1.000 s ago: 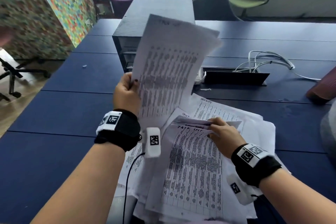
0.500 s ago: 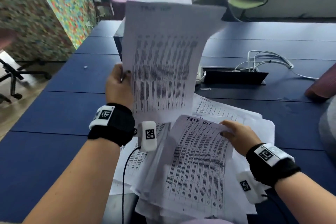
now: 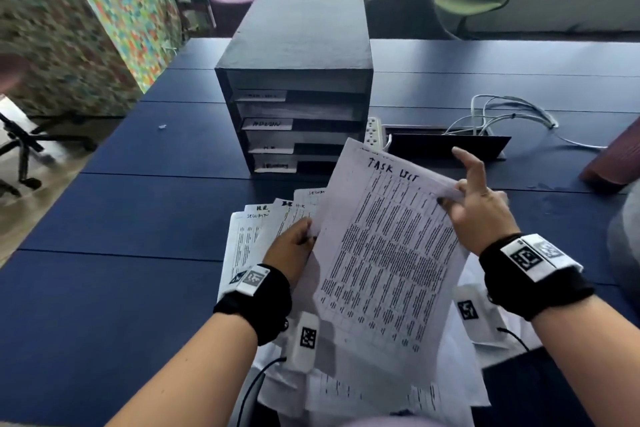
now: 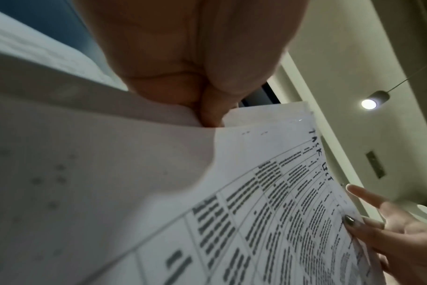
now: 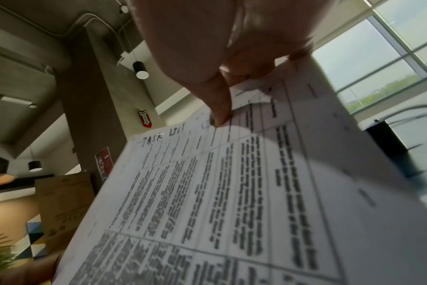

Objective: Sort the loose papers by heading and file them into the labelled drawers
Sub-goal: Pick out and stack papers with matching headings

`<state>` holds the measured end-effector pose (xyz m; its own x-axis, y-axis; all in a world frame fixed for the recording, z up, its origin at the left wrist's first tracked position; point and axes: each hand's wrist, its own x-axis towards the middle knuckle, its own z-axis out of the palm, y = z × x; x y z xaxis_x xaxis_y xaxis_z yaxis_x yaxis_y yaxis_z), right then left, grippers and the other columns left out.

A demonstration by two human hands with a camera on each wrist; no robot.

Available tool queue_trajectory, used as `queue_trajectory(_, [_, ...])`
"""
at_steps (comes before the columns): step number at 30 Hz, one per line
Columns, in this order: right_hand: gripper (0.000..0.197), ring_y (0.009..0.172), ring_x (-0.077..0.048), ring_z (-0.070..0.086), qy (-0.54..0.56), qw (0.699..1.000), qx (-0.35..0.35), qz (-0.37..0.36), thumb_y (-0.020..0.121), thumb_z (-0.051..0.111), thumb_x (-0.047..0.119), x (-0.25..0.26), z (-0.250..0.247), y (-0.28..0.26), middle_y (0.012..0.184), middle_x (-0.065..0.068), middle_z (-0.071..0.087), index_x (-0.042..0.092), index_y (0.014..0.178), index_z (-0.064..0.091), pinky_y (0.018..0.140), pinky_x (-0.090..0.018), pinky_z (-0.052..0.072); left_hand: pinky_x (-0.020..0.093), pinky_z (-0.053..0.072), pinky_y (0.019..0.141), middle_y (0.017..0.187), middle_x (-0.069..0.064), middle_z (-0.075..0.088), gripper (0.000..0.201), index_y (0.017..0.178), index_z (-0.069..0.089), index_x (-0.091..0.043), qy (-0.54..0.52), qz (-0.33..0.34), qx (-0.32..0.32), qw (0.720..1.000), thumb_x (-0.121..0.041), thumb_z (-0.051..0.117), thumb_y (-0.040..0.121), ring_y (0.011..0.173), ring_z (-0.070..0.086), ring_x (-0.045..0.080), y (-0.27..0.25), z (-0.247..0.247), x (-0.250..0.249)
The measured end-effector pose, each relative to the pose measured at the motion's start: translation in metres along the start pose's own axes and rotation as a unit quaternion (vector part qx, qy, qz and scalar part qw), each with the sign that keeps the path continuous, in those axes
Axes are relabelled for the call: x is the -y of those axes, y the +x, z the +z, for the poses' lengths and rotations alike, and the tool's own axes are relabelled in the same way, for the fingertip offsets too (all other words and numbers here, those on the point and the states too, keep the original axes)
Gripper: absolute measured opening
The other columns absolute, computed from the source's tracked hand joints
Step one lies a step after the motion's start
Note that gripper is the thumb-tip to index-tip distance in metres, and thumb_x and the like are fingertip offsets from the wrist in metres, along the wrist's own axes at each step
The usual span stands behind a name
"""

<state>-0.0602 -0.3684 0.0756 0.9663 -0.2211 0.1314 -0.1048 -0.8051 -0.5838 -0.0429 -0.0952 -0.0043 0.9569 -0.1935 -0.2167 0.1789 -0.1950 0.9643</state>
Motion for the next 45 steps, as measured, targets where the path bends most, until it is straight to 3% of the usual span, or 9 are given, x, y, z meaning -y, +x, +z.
queue_trajectory(2, [0.07,0.081,-0.022,0.052,-0.025,0.999,0.03,0.021,0.089,0.052,0.014,-0.002,0.004,0.004,0.081,0.016,0.058,0.029,0.146,0.014,0.099,-0.037,0.024,0.025,0.048,0.074,0.082,-0.005,0.071,0.04,0.08,0.066,-0.025,-0.008,-0.017,0.014,1.0,0.005,0.043,0.093,0.08,0.062,0.016,-0.004,0.003,0.005])
queue_trajectory(6, [0.039,0.109,-0.027,0.056,-0.091,0.991,0.088,0.05,0.093,0.049,0.024,-0.005,0.011,0.01,0.112,-0.004,0.066,0.028,0.131,0.043,0.099,-0.039,0.027,0.012,0.045,0.066,0.073,-0.016,0.069,0.036,0.079,0.063,-0.026,0.033,-0.037,0.05,0.998,0.002,0.045,0.093,0.07,0.061,0.0,-0.011,0.001,0.006])
queue_trajectory(10, [0.016,0.1,-0.028,0.057,-0.084,0.988,0.1,0.078,0.092,0.049,0.023,-0.001,0.015,0.008,0.093,-0.002,0.064,0.022,0.107,0.054,0.095,-0.041,0.035,0.025,0.05,0.074,0.083,-0.011,0.072,0.041,0.082,0.07,-0.031,0.057,-0.063,0.064,0.994,0.003,0.048,0.091,0.079,0.065,0.008,-0.013,-0.001,0.01])
queue_trajectory(15, [0.005,0.097,-0.027,0.056,-0.102,0.987,0.104,0.067,0.093,0.045,0.023,-0.005,0.027,0.011,0.088,0.001,0.061,0.026,0.092,0.049,0.091,-0.038,0.028,0.015,0.047,0.053,0.084,-0.008,0.063,0.031,0.095,0.058,-0.021,0.096,-0.086,0.065,0.99,0.003,0.038,0.091,0.077,0.058,0.01,-0.015,0.004,-0.008])
queue_trajectory(19, [0.008,0.1,-0.029,0.053,-0.11,0.989,0.084,0.046,0.092,0.046,0.02,-0.001,0.035,0.012,0.096,-0.005,0.062,0.022,0.097,0.052,0.089,-0.04,0.031,0.032,0.046,0.087,0.117,0.0,0.063,0.04,0.128,0.043,-0.027,0.174,-0.08,0.087,0.978,-0.017,0.052,0.09,0.107,0.058,0.021,-0.011,0.013,-0.006])
queue_trajectory(25, [0.013,0.117,-0.025,0.035,-0.185,0.98,0.064,-0.035,0.09,0.053,0.023,-0.008,0.045,-0.002,0.12,-0.003,0.043,0.021,0.101,0.059,0.105,-0.042,0.02,0.027,0.046,0.083,0.113,0.007,0.064,0.032,0.127,0.047,-0.017,0.348,-0.083,0.103,0.928,-0.012,0.042,0.096,0.09,0.056,0.017,-0.009,0.018,0.011])
queue_trajectory(28, [0.018,0.107,-0.019,0.05,-0.159,0.975,0.145,-0.046,0.095,0.043,0.016,-0.01,0.056,-0.011,0.103,0.006,0.053,0.02,0.11,0.053,0.113,-0.047,0.012,0.032,0.047,0.087,0.113,0.006,0.062,0.038,0.126,0.049,-0.018,0.343,-0.07,0.146,0.925,-0.005,0.036,0.092,0.098,0.057,0.02,-0.004,0.015,0.018])
queue_trajectory(35, [0.022,0.103,-0.018,0.052,-0.156,0.975,0.135,-0.083,0.094,0.044,0.015,-0.016,0.065,-0.026,0.108,0.005,0.061,0.024,0.113,0.053,0.093,-0.031,0.025,0.026,0.043,0.089,0.116,0.0,0.058,0.024,0.112,0.06,-0.017,0.204,-0.079,-0.071,0.973,-0.009,0.046,0.094,0.1,0.054,0.014,0.007,0.01,0.01])
queue_trajectory(45, [0.013,0.098,-0.026,0.055,-0.159,0.973,0.166,-0.033,0.094,0.048,0.021,-0.004,0.023,0.018,0.1,0.002,0.06,0.018,0.103,0.057,0.076,-0.03,0.032,0.024,0.047,0.081,0.098,-0.001,0.056,0.037,0.112,0.062,-0.014,0.228,-0.126,-0.086,0.962,-0.021,0.072,0.078,0.086,0.055,0.016,0.025,0.008,0.021])
